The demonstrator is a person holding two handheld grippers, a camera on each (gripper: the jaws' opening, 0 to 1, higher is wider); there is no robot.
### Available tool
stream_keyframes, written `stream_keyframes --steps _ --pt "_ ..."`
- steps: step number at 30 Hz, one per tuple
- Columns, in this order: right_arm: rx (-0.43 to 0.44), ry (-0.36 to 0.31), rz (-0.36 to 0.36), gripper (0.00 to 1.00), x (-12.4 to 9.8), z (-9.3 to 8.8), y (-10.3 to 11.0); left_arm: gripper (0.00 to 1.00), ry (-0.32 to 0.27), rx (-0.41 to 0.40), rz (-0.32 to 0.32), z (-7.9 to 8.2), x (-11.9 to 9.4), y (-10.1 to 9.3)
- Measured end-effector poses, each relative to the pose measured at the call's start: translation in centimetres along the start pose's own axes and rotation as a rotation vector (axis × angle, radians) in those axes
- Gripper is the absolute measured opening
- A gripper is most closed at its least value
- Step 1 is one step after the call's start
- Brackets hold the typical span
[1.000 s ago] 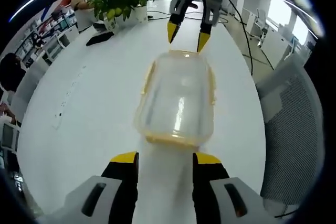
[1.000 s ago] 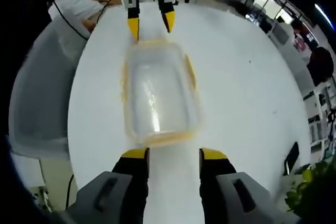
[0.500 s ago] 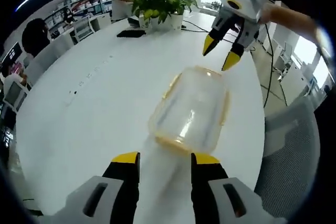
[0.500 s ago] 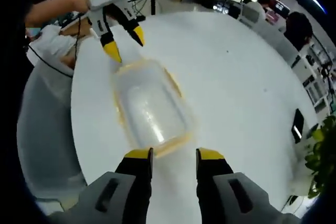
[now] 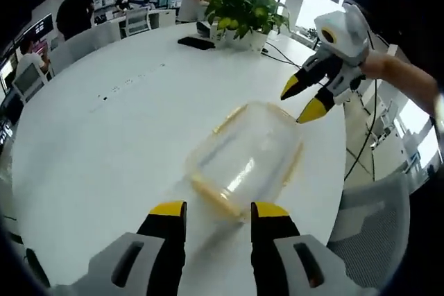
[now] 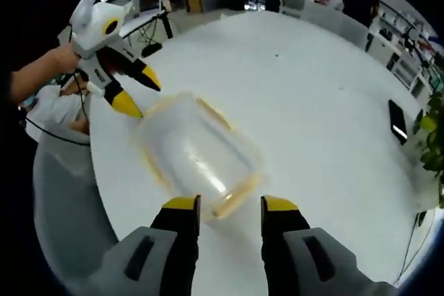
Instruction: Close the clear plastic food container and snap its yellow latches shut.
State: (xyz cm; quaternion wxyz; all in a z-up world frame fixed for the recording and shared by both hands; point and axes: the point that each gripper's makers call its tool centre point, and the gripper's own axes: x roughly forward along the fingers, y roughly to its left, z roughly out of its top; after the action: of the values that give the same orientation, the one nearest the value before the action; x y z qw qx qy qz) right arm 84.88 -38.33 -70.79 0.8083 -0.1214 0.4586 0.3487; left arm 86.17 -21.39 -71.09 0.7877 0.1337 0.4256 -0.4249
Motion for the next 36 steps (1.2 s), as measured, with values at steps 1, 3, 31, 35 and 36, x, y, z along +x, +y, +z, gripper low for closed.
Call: stream_keyframes --steps 1,3,31,35,36 --pt "0.01 -0.004 0.003 0.31 0.1 0.0 0.1 0.31 -0.002 -0.005 -0.003 -0.1 0.1 -0.1" --pt "0.029 -0.014 0.008 0.31 0.2 0.0 0.2 0.31 -0.003 -0.014 -0.006 -0.1 0.3 -0.3" --pt "0.131 -0.009 0.046 0.41 1.8 -0.2 1.5 0.42 -0.004 -0.148 -0.049 0.2 2.1 -1.4" --pt "0.196 -0.024 0.05 0.43 2.1 -0.2 1.5 0.43 -0.015 -0.176 -0.054 0.2 2.3 -1.5" --pt "0.193 -0.025 0.052 0.43 2.1 -0.2 1.5 0.44 -0.021 -0.189 -0.058 0.2 2.4 -1.5"
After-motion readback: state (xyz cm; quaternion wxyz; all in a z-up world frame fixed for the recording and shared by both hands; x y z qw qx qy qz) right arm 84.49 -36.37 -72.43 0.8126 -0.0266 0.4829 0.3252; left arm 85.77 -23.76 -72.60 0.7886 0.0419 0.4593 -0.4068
